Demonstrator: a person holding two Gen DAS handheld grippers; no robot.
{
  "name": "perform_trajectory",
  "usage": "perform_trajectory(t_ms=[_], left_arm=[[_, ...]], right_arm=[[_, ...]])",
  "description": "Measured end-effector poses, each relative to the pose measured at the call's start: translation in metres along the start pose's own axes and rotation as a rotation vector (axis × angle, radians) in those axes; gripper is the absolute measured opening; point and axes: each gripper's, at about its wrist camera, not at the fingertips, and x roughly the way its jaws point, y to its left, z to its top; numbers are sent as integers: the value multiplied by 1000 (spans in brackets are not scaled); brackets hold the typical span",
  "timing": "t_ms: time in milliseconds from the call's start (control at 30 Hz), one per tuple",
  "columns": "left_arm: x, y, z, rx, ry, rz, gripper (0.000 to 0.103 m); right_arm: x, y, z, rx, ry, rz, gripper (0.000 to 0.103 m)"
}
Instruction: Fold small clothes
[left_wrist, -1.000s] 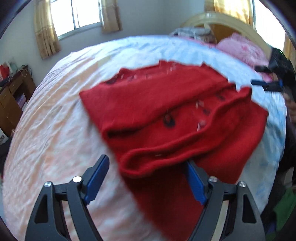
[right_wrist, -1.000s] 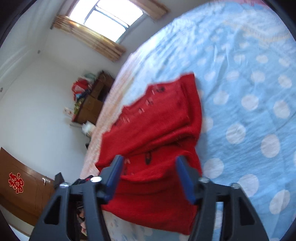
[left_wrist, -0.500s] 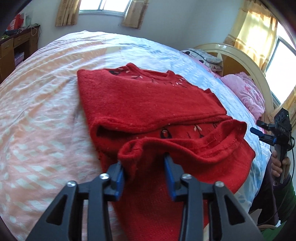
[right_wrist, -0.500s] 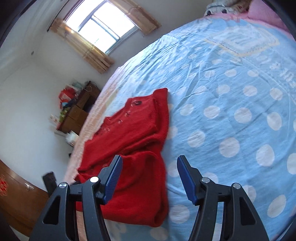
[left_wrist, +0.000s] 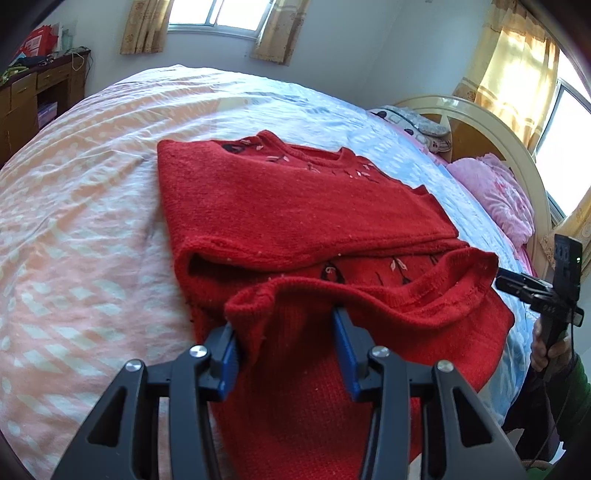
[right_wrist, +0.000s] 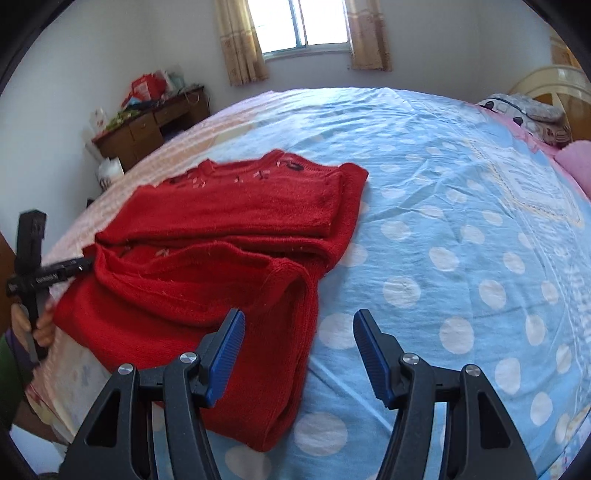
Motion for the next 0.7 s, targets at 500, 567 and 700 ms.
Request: perform_trajectory(t_ms=[500,567,700], left_arm=[[0,12,-2,-59,-27,-31,36],[0,13,-2,-62,-30,-38,36],[0,16,-3,-71,-40,-58,36]], right_arm=[[31,6,21,-129,19,-28,59],[43,14,29,-145,32,13,59],[57,26,34,-155,47,40,57]])
